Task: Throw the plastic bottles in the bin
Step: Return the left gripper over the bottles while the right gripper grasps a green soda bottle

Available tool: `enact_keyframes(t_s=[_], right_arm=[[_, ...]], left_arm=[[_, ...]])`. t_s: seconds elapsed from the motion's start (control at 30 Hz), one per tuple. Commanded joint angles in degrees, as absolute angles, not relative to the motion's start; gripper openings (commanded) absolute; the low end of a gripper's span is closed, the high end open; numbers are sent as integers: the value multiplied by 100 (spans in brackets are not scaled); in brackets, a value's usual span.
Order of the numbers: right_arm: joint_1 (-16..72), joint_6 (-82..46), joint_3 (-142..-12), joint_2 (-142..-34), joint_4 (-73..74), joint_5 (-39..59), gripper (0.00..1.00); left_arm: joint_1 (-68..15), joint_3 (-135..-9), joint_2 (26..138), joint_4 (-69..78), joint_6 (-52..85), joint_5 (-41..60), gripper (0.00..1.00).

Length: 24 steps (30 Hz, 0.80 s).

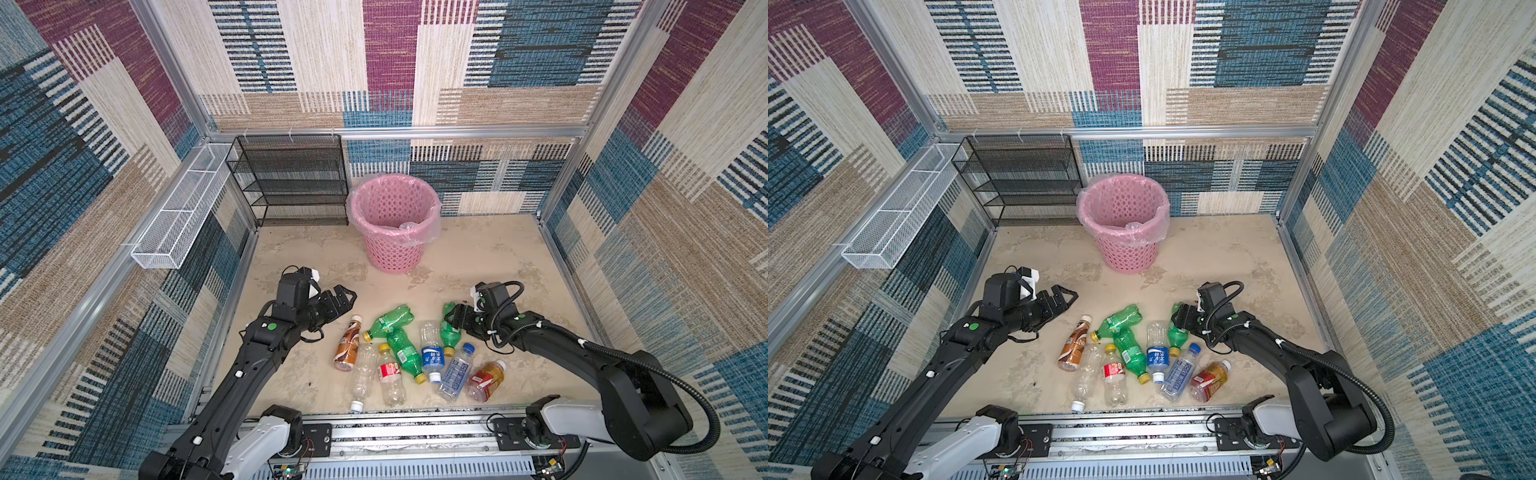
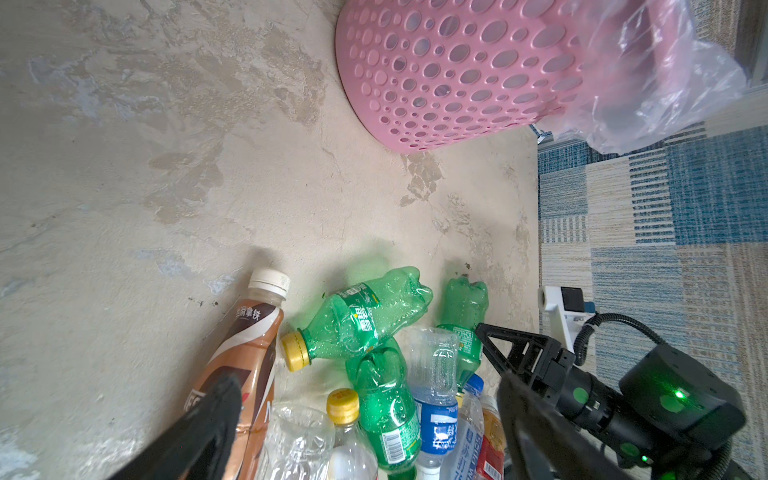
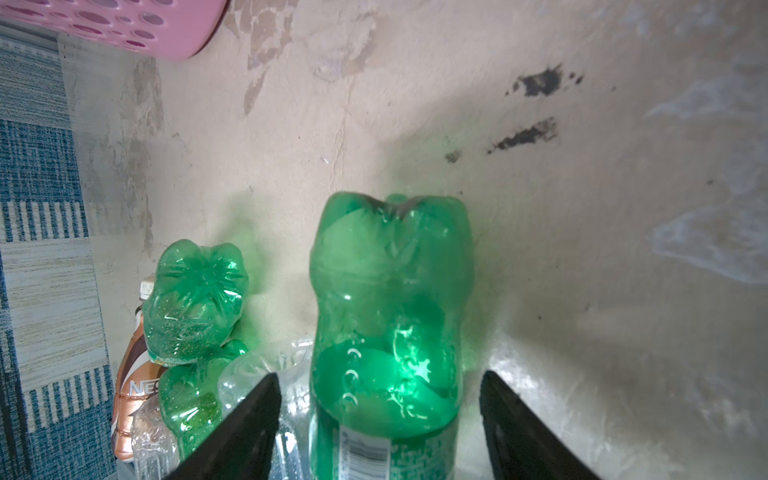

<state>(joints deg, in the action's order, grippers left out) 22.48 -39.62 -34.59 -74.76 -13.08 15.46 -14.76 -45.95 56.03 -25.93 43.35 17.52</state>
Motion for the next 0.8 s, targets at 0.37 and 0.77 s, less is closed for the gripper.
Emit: enact_keyframes(t_s=[0.37,0.77], right_arm=[[2276,-4057,-3426,-7748,-913,1600,66],[2276,-4089,-3476,-7673,-892,1357,57]], left_arm=[[-1469,-4519,5576,-2409,4370,1811,96],[-1467,-4491,5574,-2407,4355,1776,96]])
